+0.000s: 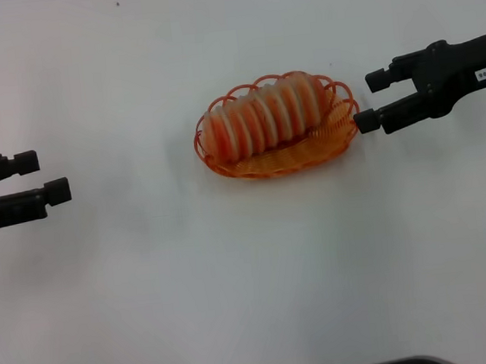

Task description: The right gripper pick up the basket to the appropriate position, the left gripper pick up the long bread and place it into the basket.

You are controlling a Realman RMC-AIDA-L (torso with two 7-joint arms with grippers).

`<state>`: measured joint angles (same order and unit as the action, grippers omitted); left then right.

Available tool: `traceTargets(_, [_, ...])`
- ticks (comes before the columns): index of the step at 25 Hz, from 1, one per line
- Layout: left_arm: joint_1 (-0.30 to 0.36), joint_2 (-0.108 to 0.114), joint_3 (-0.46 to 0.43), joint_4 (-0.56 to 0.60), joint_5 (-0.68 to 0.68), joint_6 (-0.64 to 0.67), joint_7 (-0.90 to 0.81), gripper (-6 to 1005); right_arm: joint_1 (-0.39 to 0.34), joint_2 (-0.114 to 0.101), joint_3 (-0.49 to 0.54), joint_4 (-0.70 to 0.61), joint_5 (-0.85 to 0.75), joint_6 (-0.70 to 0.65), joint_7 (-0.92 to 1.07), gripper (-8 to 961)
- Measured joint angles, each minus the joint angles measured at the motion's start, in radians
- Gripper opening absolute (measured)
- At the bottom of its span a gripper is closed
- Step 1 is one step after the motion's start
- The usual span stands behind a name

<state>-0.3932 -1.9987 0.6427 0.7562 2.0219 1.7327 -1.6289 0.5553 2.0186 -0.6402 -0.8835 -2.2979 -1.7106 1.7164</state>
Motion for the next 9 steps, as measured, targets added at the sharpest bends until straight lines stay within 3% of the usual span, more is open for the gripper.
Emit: traceTargets(9, [-0.006,0.002,-0.004,0.000,0.000,0.001,-0.007,938,0.005,0.000,-0.004,0.000,0.000,0.000,0.000,897])
